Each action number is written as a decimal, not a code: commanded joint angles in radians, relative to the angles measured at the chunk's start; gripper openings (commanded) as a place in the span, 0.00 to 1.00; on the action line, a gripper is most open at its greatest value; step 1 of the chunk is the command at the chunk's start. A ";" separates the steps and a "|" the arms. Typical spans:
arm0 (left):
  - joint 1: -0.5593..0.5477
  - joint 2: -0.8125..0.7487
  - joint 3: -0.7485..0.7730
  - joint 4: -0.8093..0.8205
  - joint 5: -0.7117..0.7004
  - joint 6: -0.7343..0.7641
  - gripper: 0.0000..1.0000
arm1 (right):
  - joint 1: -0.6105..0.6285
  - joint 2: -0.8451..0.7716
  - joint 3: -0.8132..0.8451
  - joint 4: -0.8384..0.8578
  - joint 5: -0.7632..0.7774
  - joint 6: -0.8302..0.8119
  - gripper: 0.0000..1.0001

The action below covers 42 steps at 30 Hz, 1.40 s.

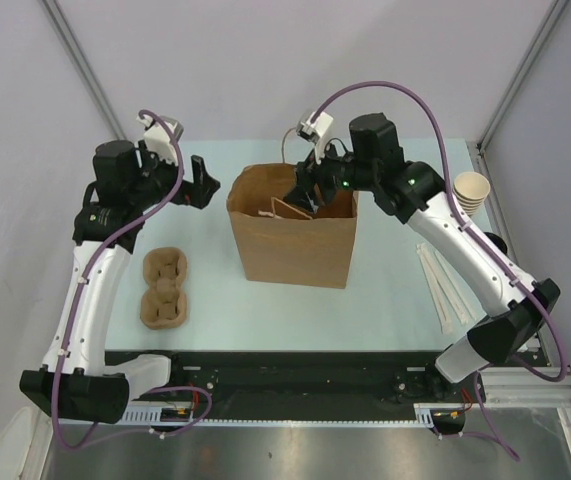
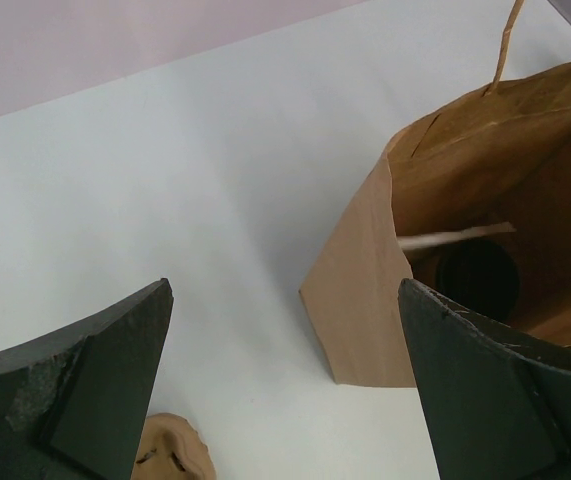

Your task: Pack the takeout coffee

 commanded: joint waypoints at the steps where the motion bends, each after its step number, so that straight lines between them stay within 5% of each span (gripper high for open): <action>1: 0.008 -0.023 0.046 -0.046 0.028 0.016 0.99 | 0.003 -0.058 0.120 -0.040 0.035 -0.007 0.67; 9: 0.020 0.030 0.214 -0.190 0.051 0.010 0.99 | -0.062 -0.142 0.200 -0.039 0.151 0.042 1.00; 20: 0.175 0.173 0.383 -0.379 0.256 0.039 1.00 | -0.528 -0.268 0.039 -0.138 0.073 0.156 1.00; 31: 0.290 0.140 0.054 -0.379 0.258 0.071 1.00 | -0.813 -0.480 -0.342 -0.316 0.038 0.095 1.00; 42: 0.290 -0.018 -0.267 -0.316 0.063 0.213 0.99 | -0.876 -0.621 -0.603 -0.352 0.041 0.048 1.00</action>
